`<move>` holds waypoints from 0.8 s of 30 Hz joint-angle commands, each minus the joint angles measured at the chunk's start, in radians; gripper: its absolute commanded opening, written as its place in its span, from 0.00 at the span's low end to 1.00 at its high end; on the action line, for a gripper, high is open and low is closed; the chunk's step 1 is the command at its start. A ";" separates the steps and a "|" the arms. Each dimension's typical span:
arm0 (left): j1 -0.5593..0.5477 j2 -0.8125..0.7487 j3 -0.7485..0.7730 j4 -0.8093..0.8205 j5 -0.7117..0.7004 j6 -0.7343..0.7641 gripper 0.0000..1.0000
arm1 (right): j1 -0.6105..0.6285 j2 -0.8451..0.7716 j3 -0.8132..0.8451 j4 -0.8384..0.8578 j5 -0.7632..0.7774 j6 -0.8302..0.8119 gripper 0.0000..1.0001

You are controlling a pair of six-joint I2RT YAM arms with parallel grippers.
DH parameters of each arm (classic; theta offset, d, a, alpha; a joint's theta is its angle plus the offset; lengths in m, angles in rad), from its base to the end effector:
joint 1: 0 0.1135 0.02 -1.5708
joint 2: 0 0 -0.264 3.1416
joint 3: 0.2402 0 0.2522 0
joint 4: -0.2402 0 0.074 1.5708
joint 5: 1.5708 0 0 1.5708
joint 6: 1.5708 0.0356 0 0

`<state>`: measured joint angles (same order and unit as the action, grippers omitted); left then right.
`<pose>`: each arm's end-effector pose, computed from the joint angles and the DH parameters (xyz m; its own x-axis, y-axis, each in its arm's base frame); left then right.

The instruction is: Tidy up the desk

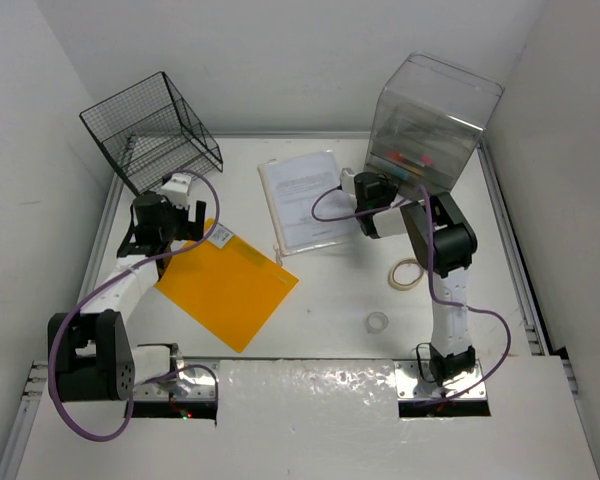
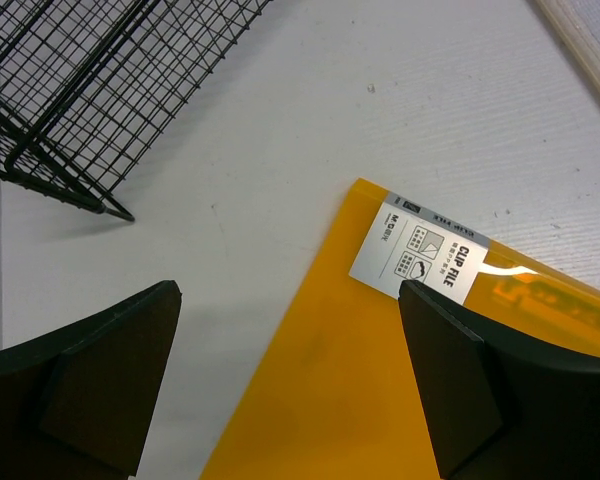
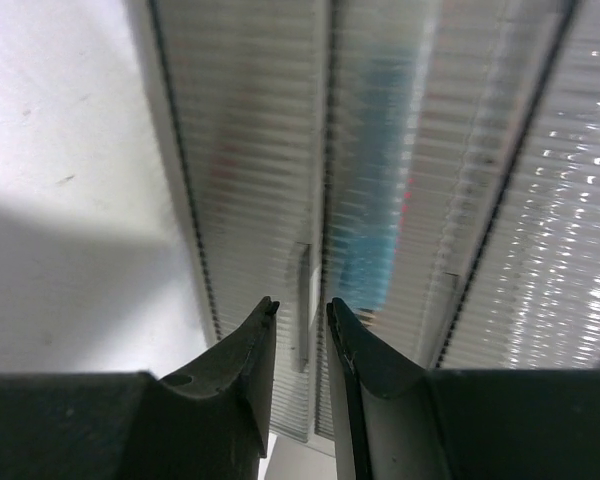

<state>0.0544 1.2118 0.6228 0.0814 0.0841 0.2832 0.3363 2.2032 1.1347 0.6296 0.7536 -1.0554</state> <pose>0.2597 0.0111 0.2213 -0.4607 0.2538 -0.8505 0.1540 0.9666 0.2050 0.4206 0.1212 0.0982 -0.4971 -0.8459 -0.1932 -0.1794 0.3180 -0.9309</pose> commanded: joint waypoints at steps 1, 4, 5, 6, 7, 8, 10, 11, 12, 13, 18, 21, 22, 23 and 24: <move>0.012 0.002 0.043 0.023 0.016 0.007 0.89 | -0.003 0.019 0.025 0.065 0.013 -0.040 0.25; 0.010 0.002 0.043 0.021 0.016 0.007 0.89 | -0.002 0.035 0.022 0.102 0.021 -0.067 0.25; 0.012 0.002 0.043 0.020 0.017 0.007 0.89 | -0.002 0.041 0.030 0.096 0.023 -0.071 0.25; 0.012 0.002 0.045 0.020 0.017 0.008 0.89 | -0.003 0.043 0.031 0.088 0.024 -0.068 0.23; 0.012 0.002 0.045 0.018 0.019 0.007 0.89 | -0.003 0.044 0.033 0.087 0.021 -0.064 0.21; 0.010 0.002 0.046 0.018 0.019 0.005 0.89 | -0.003 0.046 0.033 0.088 0.021 -0.064 0.19; 0.010 0.002 0.046 0.018 0.020 0.005 0.89 | -0.005 0.049 0.033 0.090 0.024 -0.064 0.03; 0.010 0.002 0.046 0.017 0.020 0.005 0.89 | -0.006 0.047 0.028 0.093 0.024 -0.064 0.00; 0.010 0.002 0.046 0.017 0.020 0.005 0.89 | -0.006 0.044 0.025 0.096 0.024 -0.064 0.00; 0.010 0.002 0.046 0.017 0.020 0.007 0.89 | -0.006 0.043 0.022 0.096 0.018 -0.064 0.00; 0.012 0.006 0.049 0.017 0.025 0.007 0.89 | 0.003 0.026 -0.001 0.097 0.030 -0.058 0.00; 0.012 0.009 0.055 0.003 0.055 0.010 0.89 | 0.026 -0.002 -0.039 0.119 0.047 -0.034 0.00; 0.010 0.008 0.058 -0.003 0.069 0.010 0.89 | 0.033 -0.013 -0.047 0.119 0.053 -0.020 0.00; 0.010 0.008 0.063 -0.017 0.084 0.010 0.89 | 0.041 -0.023 -0.065 0.114 0.056 -0.006 0.00; 0.012 0.009 0.066 -0.022 0.110 0.013 0.89 | 0.058 -0.036 -0.076 0.092 0.055 0.011 0.00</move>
<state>0.0544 1.2167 0.6373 0.0559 0.1257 0.2852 0.3542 2.2284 1.0939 0.7269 0.7937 -1.1091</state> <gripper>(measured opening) 0.893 0.009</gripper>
